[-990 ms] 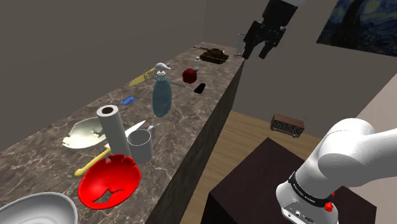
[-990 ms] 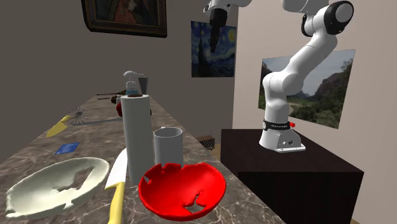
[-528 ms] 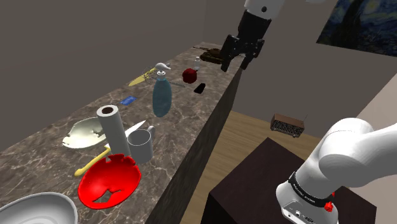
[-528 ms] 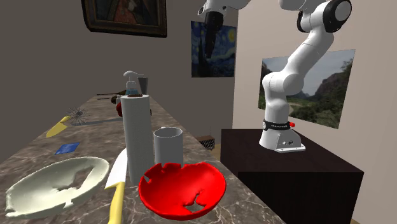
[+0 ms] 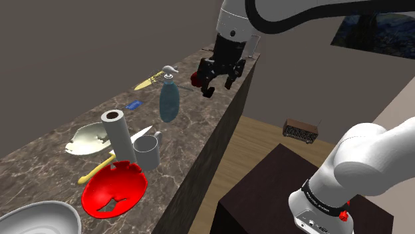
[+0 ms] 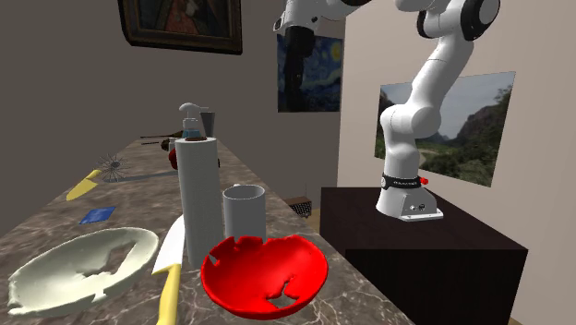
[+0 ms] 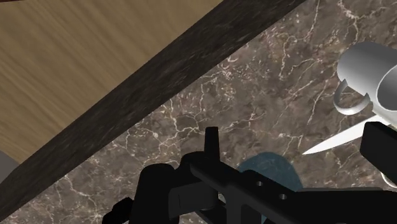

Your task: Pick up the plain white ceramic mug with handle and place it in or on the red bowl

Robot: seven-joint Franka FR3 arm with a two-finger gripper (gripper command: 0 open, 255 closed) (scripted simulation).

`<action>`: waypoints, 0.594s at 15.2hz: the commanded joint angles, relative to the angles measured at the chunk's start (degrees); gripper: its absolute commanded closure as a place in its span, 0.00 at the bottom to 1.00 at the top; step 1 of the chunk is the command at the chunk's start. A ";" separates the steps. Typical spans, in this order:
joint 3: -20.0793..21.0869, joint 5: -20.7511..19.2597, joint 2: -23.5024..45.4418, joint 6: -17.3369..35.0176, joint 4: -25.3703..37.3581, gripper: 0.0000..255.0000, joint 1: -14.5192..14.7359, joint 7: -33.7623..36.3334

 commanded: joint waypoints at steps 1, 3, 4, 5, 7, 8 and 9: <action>2.67 -0.34 3.36 1.79 1.28 0.00 -0.01 3.06; 5.20 -1.12 6.90 3.47 2.73 0.00 -0.13 6.07; 6.46 -1.66 8.76 4.26 3.57 0.00 -0.22 7.64; 7.71 -2.32 10.70 5.01 4.48 0.00 -0.32 9.26; 10.15 -4.03 14.78 6.37 6.51 0.00 -0.51 12.66; 11.33 -5.09 16.94 6.96 7.63 0.00 -0.60 14.45; 12.48 -6.28 19.16 7.50 8.84 0.00 -0.65 16.29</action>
